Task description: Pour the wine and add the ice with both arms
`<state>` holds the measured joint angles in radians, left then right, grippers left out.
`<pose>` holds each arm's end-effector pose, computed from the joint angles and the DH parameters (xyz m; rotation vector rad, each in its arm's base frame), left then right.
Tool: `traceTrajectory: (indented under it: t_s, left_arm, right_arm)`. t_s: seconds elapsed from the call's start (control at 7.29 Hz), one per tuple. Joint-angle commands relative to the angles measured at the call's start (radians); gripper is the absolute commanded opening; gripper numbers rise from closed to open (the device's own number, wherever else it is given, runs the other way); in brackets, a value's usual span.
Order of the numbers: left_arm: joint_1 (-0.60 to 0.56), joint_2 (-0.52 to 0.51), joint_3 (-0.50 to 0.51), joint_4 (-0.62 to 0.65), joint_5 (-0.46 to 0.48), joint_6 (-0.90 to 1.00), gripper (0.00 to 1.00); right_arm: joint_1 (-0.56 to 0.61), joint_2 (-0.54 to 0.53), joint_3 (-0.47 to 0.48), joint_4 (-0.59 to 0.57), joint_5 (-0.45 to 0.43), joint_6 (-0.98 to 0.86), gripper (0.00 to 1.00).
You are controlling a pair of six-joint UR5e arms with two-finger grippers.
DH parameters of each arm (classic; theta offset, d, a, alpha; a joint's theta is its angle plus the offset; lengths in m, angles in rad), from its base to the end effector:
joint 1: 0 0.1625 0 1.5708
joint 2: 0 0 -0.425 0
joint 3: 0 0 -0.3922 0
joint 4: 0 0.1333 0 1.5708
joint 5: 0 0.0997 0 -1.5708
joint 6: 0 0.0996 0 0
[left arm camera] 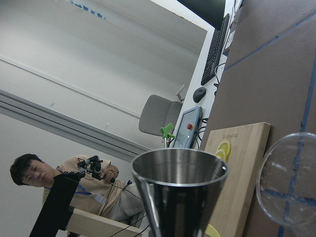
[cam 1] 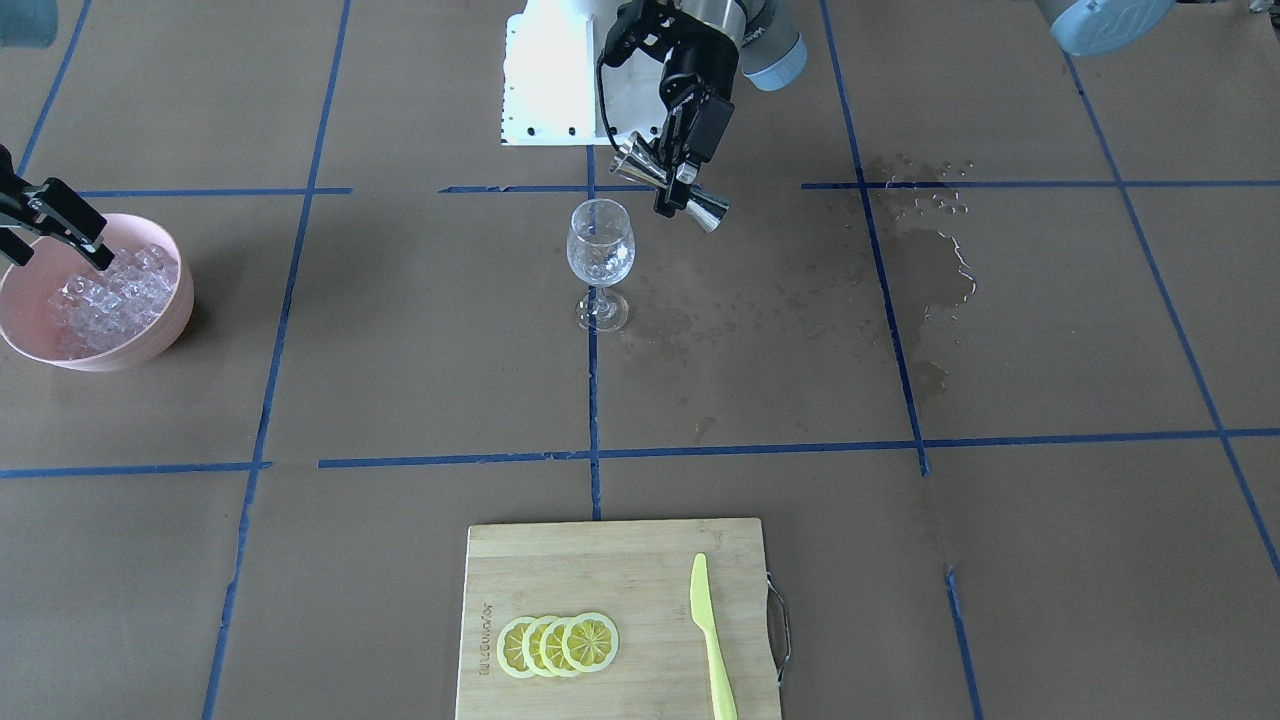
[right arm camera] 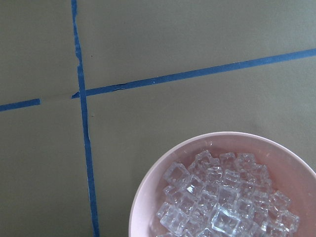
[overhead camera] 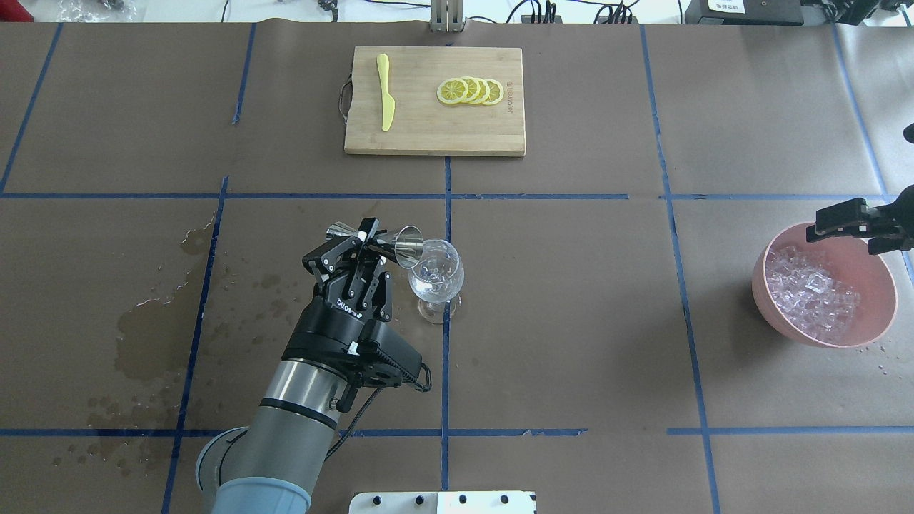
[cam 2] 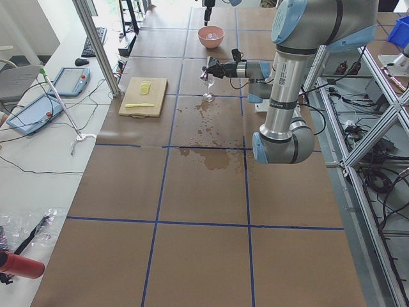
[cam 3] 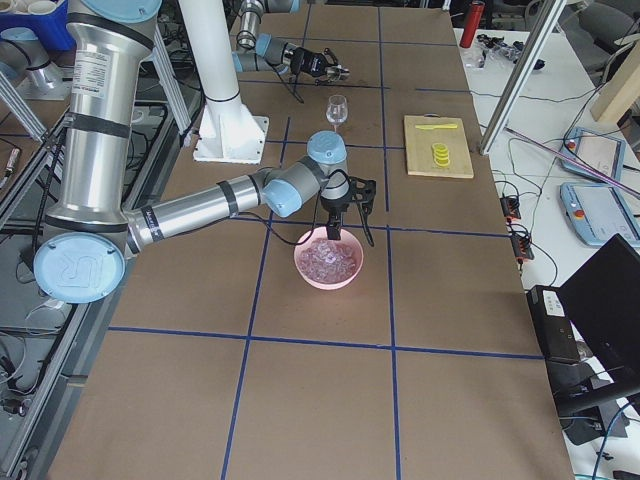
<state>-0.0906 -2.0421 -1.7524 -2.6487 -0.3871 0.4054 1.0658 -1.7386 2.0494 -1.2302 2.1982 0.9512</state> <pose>0.5032 -0.2722 0.1985 1.6473 0.0288 0.4205 -0.1428 -0.4131 0.4653 0.0675 -0.8705 0.2133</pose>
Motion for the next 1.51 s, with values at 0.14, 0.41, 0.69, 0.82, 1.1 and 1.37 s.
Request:
traceTrajectory:
  t_s: [0.14,0.41,0.69,0.82,1.1,1.37]
  left_arm:
    - [-0.029,-0.001,-0.018,-0.083,-0.031,-0.095,0.0]
    - [-0.044,0.017,-0.018,-0.154,-0.07,-0.259,0.0]
    - [-0.043,0.099,-0.018,-0.242,-0.072,-0.481,0.0]
    - [-0.043,0.149,-0.028,-0.329,-0.062,-0.485,0.0]
    - [-0.044,0.149,-0.038,-0.35,-0.061,-0.5,0.0]
    - [-0.044,0.151,-0.062,-0.411,-0.061,-0.545,0.0]
  right_arm:
    - [0.0,-0.002,-0.008,0.001,-0.006,-0.003,1.0]
    - [-0.045,-0.01,-0.02,0.0,-0.085,-0.003,1.0]
    - [-0.053,-0.01,-0.037,0.001,-0.089,-0.006,1.0]
    - [-0.058,-0.01,-0.037,0.001,-0.089,-0.005,1.0]
    - [-0.061,-0.009,-0.037,0.0,-0.087,-0.003,1.0]
    - [-0.063,-0.009,-0.049,0.0,-0.087,-0.005,1.0]
